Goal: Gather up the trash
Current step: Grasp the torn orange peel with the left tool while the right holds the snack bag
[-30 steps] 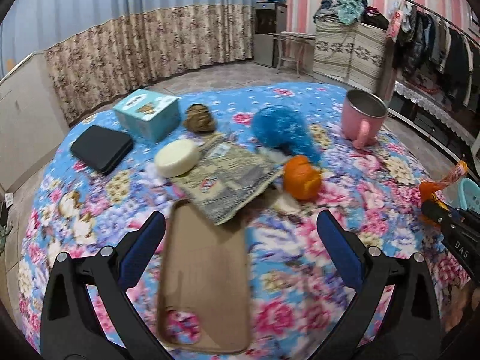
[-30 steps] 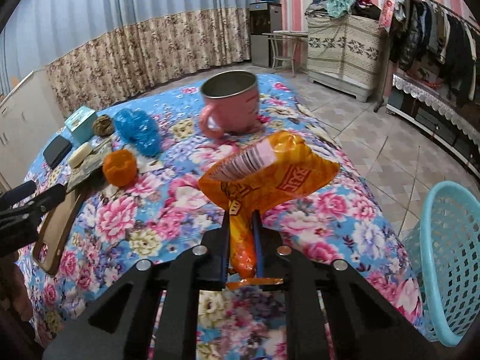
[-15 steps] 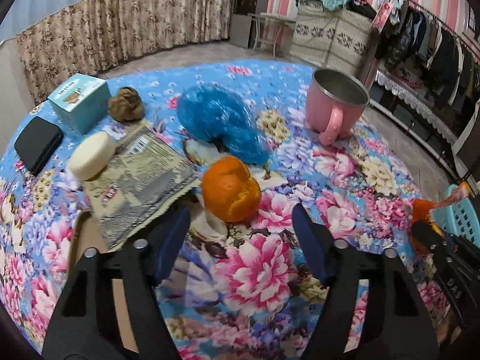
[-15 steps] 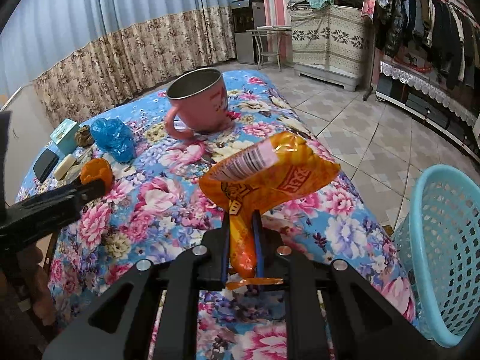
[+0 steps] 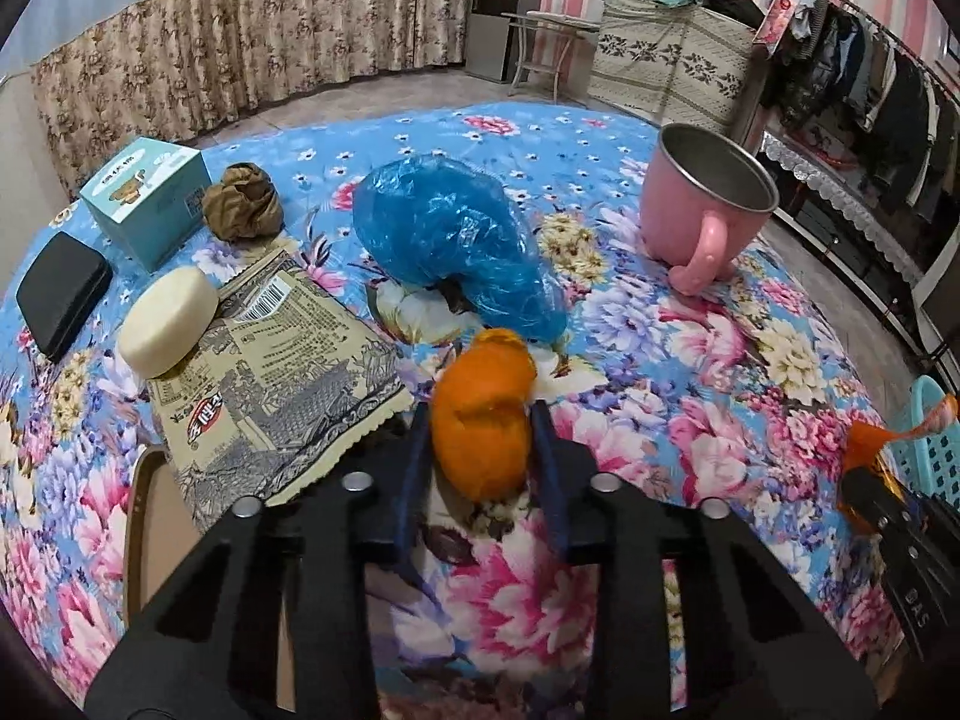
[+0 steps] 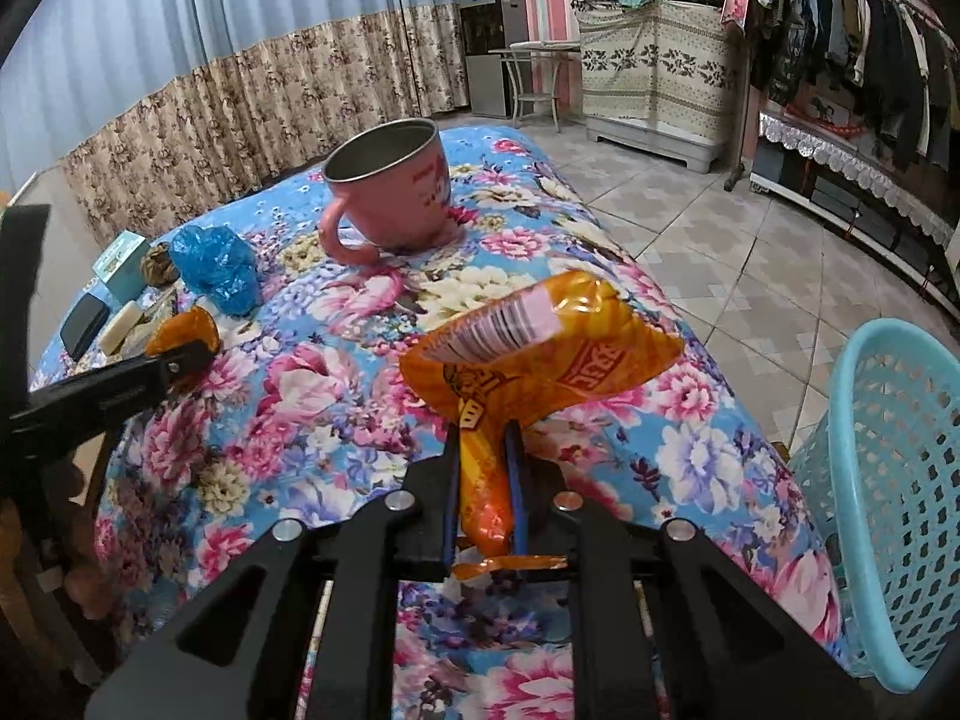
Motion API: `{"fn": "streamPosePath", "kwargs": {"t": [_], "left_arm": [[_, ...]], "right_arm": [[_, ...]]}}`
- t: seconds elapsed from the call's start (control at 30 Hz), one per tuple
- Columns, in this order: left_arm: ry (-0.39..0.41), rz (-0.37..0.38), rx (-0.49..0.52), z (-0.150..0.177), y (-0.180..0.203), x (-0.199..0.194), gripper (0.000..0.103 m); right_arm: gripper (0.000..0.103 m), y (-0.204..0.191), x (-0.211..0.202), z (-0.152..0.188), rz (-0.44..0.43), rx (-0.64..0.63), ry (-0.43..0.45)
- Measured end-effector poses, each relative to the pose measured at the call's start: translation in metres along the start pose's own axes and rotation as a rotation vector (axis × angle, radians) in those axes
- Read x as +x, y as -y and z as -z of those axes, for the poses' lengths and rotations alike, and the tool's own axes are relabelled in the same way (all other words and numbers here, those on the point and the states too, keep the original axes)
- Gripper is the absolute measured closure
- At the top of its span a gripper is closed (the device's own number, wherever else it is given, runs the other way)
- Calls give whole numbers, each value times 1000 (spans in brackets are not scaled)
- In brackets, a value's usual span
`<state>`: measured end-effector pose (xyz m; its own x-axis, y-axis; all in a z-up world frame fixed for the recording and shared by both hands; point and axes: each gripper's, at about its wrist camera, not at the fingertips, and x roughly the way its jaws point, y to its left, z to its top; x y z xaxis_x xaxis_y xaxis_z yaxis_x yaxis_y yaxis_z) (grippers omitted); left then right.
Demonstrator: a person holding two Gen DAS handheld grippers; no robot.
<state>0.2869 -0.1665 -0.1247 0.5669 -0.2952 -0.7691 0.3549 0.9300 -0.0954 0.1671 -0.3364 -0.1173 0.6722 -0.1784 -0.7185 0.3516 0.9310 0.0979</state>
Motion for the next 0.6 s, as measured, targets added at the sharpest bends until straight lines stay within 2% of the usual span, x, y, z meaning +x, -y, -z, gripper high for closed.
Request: {"fn": "streamPosePath", "kwargs": {"t": [0.3,0.43,0.6], "left_arm": [[-5,20,-35,24,-7,-33,76],[6,10,-30,35,-7,-57,76],[24,0,-16,37,-6,-80,76]], "right_arm": [[89,8,-7,3,19,20,0],[89,8,-16,3,-13,34,-6],[89,10,-40,-2,-55,-6,31]]}}
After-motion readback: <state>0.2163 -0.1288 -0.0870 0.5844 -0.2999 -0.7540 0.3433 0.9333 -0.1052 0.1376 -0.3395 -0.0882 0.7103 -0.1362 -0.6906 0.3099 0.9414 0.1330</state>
